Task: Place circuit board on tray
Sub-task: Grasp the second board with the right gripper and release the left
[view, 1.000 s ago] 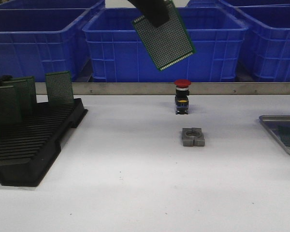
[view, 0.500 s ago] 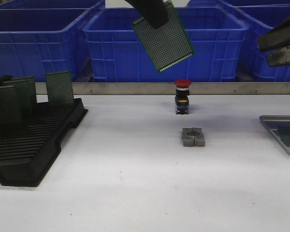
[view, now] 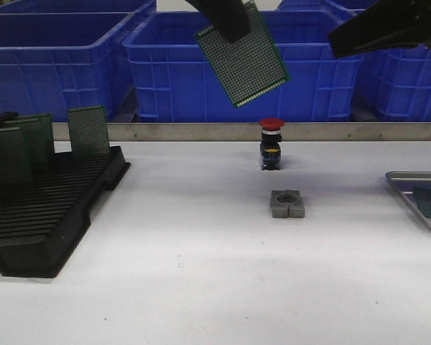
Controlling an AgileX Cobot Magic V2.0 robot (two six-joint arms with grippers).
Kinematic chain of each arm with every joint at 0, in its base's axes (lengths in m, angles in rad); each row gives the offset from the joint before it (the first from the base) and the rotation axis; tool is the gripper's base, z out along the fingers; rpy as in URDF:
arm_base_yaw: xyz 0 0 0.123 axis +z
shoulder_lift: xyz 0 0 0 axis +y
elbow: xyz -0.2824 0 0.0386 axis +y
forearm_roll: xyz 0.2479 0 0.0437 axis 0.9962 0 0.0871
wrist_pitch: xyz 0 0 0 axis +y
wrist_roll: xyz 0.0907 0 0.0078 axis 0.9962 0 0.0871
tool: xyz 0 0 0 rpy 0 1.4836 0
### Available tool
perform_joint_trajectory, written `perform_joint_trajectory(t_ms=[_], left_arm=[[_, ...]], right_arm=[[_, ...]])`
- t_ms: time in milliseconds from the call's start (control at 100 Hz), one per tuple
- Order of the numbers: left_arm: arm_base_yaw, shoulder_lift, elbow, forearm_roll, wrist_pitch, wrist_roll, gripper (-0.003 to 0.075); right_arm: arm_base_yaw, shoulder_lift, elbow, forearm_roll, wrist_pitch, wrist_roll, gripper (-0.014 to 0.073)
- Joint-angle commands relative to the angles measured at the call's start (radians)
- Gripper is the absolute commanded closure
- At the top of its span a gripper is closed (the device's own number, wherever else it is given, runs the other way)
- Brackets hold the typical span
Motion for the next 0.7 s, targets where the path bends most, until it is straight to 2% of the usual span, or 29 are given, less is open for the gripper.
perform_joint_trajectory(t_ms=[0, 450, 690], left_arm=[[-0.006, -0.058, -0.025, -0.049, 0.030, -0.010, 0.0738], [-0.006, -0.058, -0.025, -0.049, 0.030, -0.010, 0.0738], [-0.006, -0.058, -0.025, -0.049, 0.030, -0.010, 0.0738]], right_arm=[[0.030, -0.045, -0.027, 0.066, 0.140, -0.040, 0.0065], [0.182, -0.042, -0.027, 0.110, -0.002, -0.040, 0.0065], [0.227, -0.015, -0.027, 0.110, -0.068, -0.040, 0.0065]])
